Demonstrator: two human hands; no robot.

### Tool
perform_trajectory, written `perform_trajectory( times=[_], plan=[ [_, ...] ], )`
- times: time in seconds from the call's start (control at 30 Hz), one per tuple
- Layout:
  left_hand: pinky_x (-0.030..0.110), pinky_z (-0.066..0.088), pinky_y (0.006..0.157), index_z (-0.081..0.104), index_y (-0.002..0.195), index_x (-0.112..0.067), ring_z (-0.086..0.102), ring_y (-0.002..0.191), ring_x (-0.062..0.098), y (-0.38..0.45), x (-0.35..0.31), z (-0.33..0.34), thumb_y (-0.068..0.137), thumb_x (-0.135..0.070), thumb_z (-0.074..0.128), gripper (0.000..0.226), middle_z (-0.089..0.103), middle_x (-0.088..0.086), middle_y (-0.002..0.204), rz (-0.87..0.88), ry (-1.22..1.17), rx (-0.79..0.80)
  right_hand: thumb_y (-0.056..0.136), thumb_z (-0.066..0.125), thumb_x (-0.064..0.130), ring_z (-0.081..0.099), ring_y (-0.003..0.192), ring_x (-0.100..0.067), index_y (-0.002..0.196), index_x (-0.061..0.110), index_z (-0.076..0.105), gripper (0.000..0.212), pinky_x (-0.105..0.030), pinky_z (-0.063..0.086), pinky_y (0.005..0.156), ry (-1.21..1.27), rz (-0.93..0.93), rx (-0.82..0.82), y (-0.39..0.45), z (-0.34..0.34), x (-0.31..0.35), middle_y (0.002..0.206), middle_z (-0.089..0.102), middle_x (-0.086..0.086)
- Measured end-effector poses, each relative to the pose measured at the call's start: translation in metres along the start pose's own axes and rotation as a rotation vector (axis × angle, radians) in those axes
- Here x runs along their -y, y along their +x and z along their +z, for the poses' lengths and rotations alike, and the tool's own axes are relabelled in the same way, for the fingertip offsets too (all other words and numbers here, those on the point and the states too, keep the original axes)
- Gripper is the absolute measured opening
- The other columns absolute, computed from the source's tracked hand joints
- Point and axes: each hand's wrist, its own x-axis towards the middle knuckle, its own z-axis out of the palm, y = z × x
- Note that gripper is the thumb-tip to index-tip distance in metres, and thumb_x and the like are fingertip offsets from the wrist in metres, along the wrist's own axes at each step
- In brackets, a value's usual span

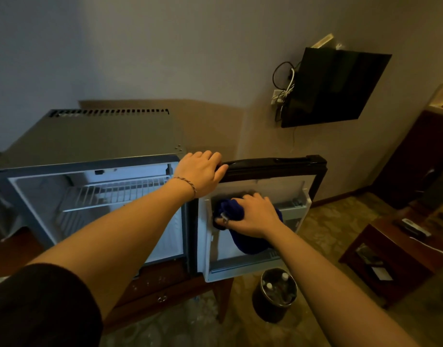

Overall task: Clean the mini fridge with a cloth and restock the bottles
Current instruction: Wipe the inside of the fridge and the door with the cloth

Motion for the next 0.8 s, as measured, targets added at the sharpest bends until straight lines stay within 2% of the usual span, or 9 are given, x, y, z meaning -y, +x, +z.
perform_trajectory(
  times=[0.07, 0.17, 0.27, 0.37, 0.4, 0.47, 0.6, 0.67, 0.8],
  plan=[
    [0.032, 0.038, 0.074, 0.051, 0.107, -0.025, 0.051, 0.082, 0.017, 0.001, 0.001, 0.000, 0.102, -0.052, 0.024, 0.039, 0.057, -0.002, 0.096, 0.005, 0.017, -0.004, 0.080, 0.027, 0.091, 0.055, 0.107, -0.028, 0.120, 0.043, 0.055, 0.069, -0.047, 0.039, 0.097, 0.022, 0.046, 0.024, 0.005, -0.003, 0.005, 0.106, 0.065, -0.004],
    [0.031, 0.038, 0.074, 0.051, 0.107, -0.026, 0.048, 0.081, 0.014, 0.000, 0.000, 0.000, 0.102, -0.052, 0.024, 0.038, 0.052, -0.006, 0.092, -0.001, 0.003, 0.016, 0.076, 0.011, 0.095, 0.058, 0.104, -0.027, 0.115, 0.044, 0.056, 0.078, -0.049, 0.040, 0.098, 0.066, 0.080, 0.003, 0.007, 0.001, 0.008, 0.097, 0.065, -0.001],
    [0.032, 0.041, 0.076, 0.052, 0.106, -0.026, 0.047, 0.080, 0.014, 0.001, -0.001, -0.001, 0.102, -0.052, 0.024, 0.038, 0.049, -0.007, 0.090, -0.015, -0.006, 0.012, 0.080, 0.000, 0.088, 0.050, 0.117, -0.032, 0.113, 0.042, 0.058, 0.081, -0.050, 0.038, 0.100, 0.119, 0.117, 0.007, 0.005, 0.002, 0.007, 0.113, 0.062, -0.006],
    [0.033, 0.043, 0.076, 0.051, 0.105, -0.026, 0.048, 0.079, 0.015, 0.001, -0.002, 0.000, 0.102, -0.052, 0.024, 0.038, 0.049, -0.007, 0.089, -0.026, 0.003, 0.010, 0.096, 0.006, 0.068, 0.034, 0.132, -0.041, 0.135, 0.042, 0.048, 0.063, -0.054, 0.031, 0.103, 0.117, 0.147, 0.038, 0.003, 0.005, 0.009, 0.135, 0.052, -0.010],
    [0.033, 0.044, 0.076, 0.051, 0.105, -0.026, 0.049, 0.079, 0.015, 0.001, -0.002, 0.000, 0.102, -0.052, 0.024, 0.038, 0.051, -0.007, 0.089, -0.027, 0.007, 0.007, 0.099, 0.012, 0.065, 0.029, 0.135, -0.042, 0.136, 0.042, 0.047, 0.056, -0.055, 0.029, 0.105, 0.145, 0.163, 0.037, 0.003, 0.007, 0.009, 0.139, 0.049, -0.010],
    [0.034, 0.046, 0.077, 0.051, 0.104, -0.026, 0.052, 0.079, 0.016, 0.002, -0.002, 0.001, 0.102, -0.052, 0.023, 0.038, 0.054, -0.006, 0.090, -0.035, 0.015, -0.003, 0.098, 0.021, 0.069, 0.028, 0.134, -0.039, 0.127, 0.040, 0.055, 0.054, -0.053, 0.029, 0.106, 0.167, 0.168, 0.024, 0.003, 0.009, 0.009, 0.141, 0.047, -0.007],
    [0.033, 0.044, 0.077, 0.051, 0.105, -0.026, 0.049, 0.079, 0.015, 0.001, -0.003, 0.002, 0.102, -0.052, 0.024, 0.038, 0.051, -0.006, 0.089, -0.044, 0.022, -0.003, 0.088, 0.027, 0.082, 0.047, 0.120, -0.034, 0.126, 0.038, 0.053, 0.065, -0.049, 0.042, 0.097, 0.041, 0.095, 0.006, 0.008, 0.011, 0.006, 0.128, 0.058, -0.005],
    [0.033, 0.045, 0.076, 0.051, 0.105, -0.026, 0.050, 0.079, 0.016, 0.002, -0.003, 0.002, 0.102, -0.052, 0.024, 0.038, 0.052, -0.006, 0.090, -0.040, 0.020, -0.007, 0.081, 0.027, 0.089, 0.056, 0.106, -0.029, 0.116, 0.035, 0.055, 0.070, -0.046, 0.048, 0.090, -0.008, 0.058, 0.005, 0.010, 0.008, 0.003, 0.113, 0.063, -0.003],
    [0.031, 0.042, 0.073, 0.049, 0.103, -0.026, 0.051, 0.078, 0.015, 0.000, -0.001, 0.003, 0.102, -0.054, 0.025, 0.036, 0.055, -0.005, 0.090, -0.016, 0.002, -0.014, 0.071, 0.023, 0.098, 0.060, 0.087, -0.021, 0.099, 0.033, 0.059, 0.080, -0.043, 0.054, 0.080, -0.062, 0.006, -0.017, 0.013, 0.010, 0.001, 0.091, 0.063, 0.003]
  ],
)
